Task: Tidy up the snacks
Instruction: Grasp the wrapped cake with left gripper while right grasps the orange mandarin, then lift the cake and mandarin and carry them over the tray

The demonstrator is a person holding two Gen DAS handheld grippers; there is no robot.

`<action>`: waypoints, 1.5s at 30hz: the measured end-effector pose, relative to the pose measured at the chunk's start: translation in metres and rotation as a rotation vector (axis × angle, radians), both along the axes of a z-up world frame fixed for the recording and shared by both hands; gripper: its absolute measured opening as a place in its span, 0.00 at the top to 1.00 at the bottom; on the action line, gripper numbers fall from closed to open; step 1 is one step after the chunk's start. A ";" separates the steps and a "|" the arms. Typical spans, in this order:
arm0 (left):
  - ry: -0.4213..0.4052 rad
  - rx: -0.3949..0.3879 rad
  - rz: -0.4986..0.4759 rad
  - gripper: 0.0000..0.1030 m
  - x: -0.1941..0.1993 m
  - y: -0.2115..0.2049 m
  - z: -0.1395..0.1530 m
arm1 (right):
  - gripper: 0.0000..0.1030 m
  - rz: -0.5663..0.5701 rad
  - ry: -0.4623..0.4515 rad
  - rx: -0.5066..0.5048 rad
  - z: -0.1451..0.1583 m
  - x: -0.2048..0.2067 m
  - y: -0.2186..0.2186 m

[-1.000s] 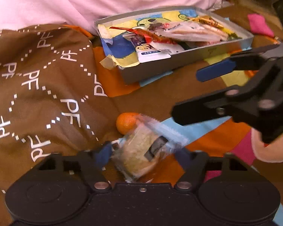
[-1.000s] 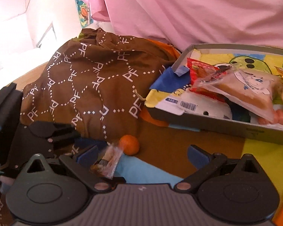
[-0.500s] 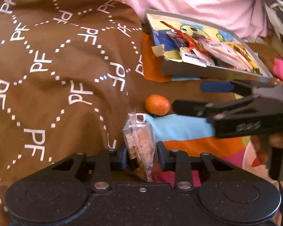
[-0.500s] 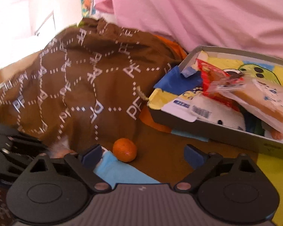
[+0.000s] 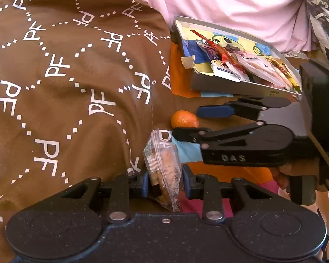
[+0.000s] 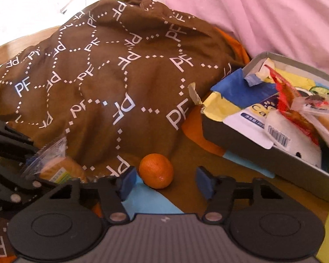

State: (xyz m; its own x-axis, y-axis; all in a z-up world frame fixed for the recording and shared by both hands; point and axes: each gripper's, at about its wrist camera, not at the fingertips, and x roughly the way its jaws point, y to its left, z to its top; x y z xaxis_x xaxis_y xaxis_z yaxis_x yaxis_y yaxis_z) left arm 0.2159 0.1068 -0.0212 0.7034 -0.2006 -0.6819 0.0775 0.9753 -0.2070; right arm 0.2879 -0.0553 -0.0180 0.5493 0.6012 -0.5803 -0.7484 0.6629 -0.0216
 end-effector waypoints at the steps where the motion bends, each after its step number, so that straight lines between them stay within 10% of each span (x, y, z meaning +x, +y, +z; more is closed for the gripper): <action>1: -0.001 0.001 0.001 0.70 0.000 0.000 0.000 | 0.46 -0.002 0.009 0.006 -0.001 0.001 0.001; 5: -0.002 0.004 0.013 0.72 -0.001 -0.003 0.000 | 0.64 0.000 0.022 0.031 -0.003 -0.001 0.002; 45: 0.017 -0.014 -0.078 0.75 -0.073 -0.127 0.011 | 0.66 -0.312 0.007 0.127 0.009 -0.157 -0.185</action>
State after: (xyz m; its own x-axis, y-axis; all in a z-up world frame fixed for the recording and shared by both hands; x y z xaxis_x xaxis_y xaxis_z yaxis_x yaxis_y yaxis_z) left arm 0.1430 -0.0201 -0.0099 0.6739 -0.2641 -0.6900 0.1494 0.9633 -0.2228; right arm 0.1305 -0.2407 -0.0090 0.7142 0.4726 -0.5162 -0.5089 0.8570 0.0805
